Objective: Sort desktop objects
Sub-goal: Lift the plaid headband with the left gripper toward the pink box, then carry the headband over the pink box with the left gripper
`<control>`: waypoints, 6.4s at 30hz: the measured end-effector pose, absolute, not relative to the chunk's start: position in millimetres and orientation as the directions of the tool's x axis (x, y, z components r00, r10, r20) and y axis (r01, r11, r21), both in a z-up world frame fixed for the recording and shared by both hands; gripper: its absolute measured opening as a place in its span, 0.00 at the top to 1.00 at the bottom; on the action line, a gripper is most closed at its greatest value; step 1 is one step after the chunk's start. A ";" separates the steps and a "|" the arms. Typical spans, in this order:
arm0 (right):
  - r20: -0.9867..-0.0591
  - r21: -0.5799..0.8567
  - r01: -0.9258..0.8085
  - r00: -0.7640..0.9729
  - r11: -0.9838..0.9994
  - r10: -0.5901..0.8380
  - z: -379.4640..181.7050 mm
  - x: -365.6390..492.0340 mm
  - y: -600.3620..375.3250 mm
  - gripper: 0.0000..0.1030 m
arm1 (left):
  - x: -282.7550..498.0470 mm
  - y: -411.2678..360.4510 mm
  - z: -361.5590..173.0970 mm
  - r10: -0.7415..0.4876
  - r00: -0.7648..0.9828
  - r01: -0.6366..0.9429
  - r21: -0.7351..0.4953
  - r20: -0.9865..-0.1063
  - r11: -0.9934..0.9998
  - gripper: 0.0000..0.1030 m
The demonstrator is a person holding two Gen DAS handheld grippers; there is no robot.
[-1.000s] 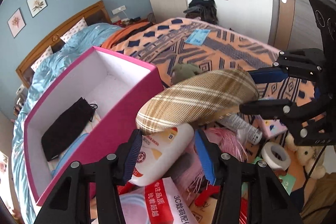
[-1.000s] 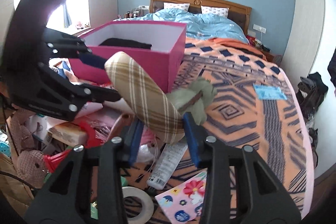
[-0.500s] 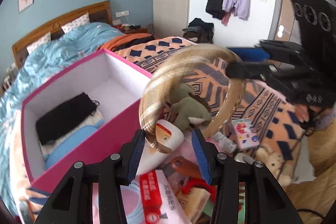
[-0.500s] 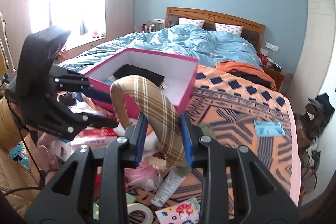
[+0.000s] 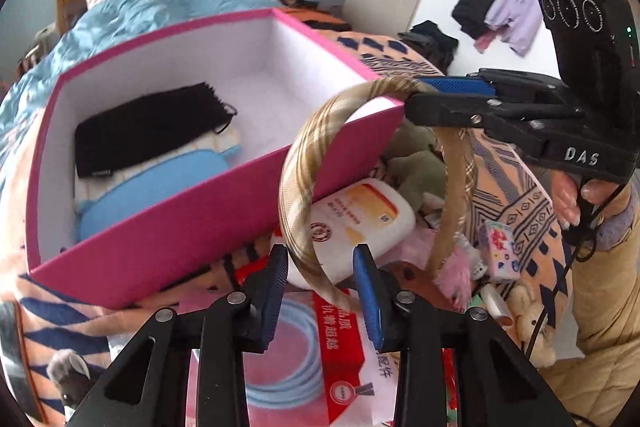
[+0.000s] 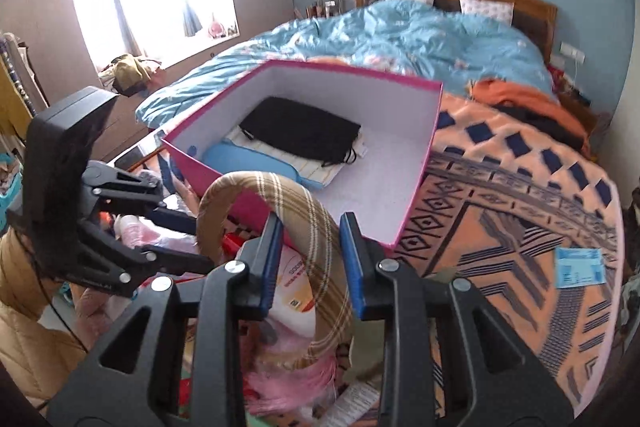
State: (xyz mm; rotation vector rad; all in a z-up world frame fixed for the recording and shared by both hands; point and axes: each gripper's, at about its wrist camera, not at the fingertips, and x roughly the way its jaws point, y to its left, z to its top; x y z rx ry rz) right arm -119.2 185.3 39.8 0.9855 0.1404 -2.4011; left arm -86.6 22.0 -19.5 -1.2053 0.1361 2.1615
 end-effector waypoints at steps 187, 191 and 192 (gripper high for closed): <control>-0.617 0.316 0.346 -0.632 -0.883 -0.469 71.0 -207.5 201.7 0.80 | -189.9 4.0 27.2 0.398 -0.497 -0.328 -0.257 -0.771 -0.909 0.76; -0.623 0.312 0.343 -0.630 -0.886 -0.464 69.3 -210.1 200.5 0.80 | -193.3 5.0 24.3 0.394 -0.492 -0.321 -0.258 -0.777 -0.911 0.76; -0.625 0.312 0.342 -0.629 -0.886 -0.463 68.7 -211.0 200.3 0.80 | -194.0 4.8 23.8 0.393 -0.491 -0.320 -0.259 -0.777 -0.911 0.76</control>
